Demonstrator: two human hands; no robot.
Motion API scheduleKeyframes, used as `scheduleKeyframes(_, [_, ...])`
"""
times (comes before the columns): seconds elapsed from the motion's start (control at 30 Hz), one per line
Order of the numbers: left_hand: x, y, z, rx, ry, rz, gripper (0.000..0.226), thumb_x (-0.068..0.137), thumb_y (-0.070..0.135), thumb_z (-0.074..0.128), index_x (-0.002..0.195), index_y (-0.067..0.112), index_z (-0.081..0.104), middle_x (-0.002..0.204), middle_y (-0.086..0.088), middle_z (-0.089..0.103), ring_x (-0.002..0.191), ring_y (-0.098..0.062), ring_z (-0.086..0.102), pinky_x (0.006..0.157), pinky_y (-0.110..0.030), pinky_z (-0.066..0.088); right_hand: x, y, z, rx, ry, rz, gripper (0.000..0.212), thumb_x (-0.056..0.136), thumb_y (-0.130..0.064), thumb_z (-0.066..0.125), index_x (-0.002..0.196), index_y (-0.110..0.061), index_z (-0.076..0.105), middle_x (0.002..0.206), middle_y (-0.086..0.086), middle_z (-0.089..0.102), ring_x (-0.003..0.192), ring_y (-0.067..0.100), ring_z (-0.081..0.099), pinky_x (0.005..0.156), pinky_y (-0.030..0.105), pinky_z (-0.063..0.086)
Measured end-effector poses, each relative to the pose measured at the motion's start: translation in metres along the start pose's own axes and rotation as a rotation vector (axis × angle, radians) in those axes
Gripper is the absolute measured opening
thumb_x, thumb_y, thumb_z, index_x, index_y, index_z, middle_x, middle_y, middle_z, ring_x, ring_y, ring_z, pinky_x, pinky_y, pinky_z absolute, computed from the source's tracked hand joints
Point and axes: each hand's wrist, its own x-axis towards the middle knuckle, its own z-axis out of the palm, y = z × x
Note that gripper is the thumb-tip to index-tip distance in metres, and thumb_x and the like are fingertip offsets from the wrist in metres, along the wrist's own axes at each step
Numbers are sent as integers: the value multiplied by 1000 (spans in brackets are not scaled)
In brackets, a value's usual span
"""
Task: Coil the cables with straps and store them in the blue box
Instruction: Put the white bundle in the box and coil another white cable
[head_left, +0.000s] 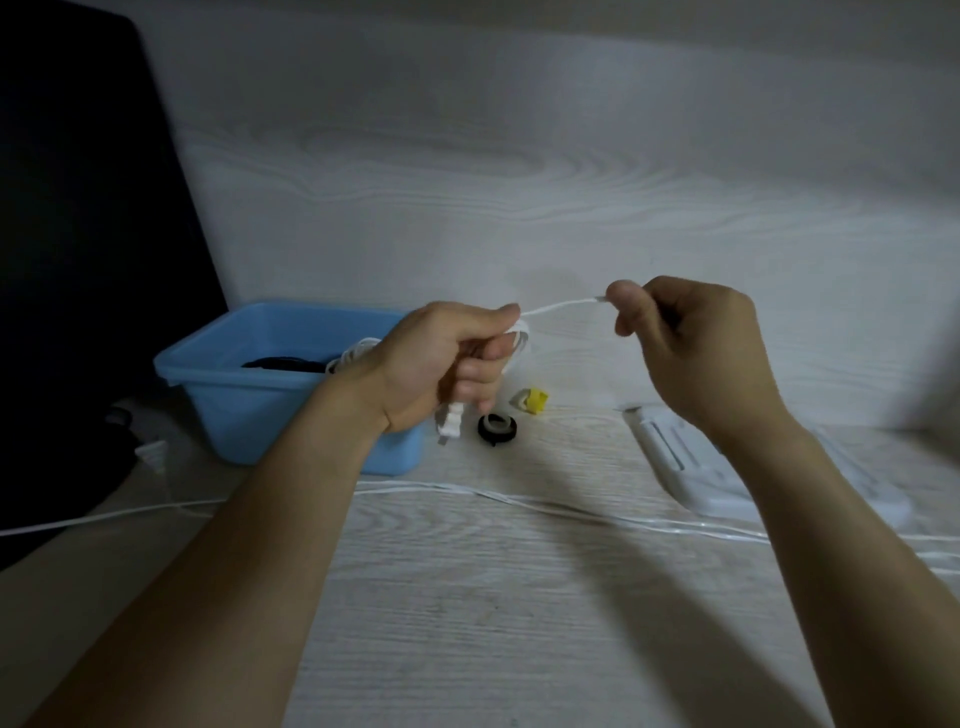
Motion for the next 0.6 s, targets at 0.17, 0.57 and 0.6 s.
scheduleKeyframes(0.17, [-4, -9, -10, 49, -196, 45, 33, 95, 21, 47, 65, 11, 59, 72, -11, 61, 74, -23, 61, 82, -36, 51, -1, 3, 6, -19, 66, 35, 38, 97, -46, 55, 72, -19, 68, 44, -22, 50, 44, 4, 48, 49, 12, 32])
scheduleKeyframes(0.57, [-1, 2, -13, -412, 37, 36, 35, 94, 31, 38, 61, 20, 42, 43, 10, 25, 32, -4, 21, 36, -20, 18, -5, 6, 20, 142, -248, 100, 27, 103, -36, 49, 87, -23, 67, 62, -7, 61, 51, 3, 53, 57, 22, 39])
scheduleKeyframes(0.6, [0, 2, -11, -458, 71, 46, 37, 95, 30, 37, 59, 21, 41, 42, 9, 24, 31, -6, 22, 35, -20, 19, -5, 6, 22, 142, -299, 96, 25, 103, -33, 48, 90, -23, 67, 63, -8, 62, 51, 3, 53, 57, 22, 40])
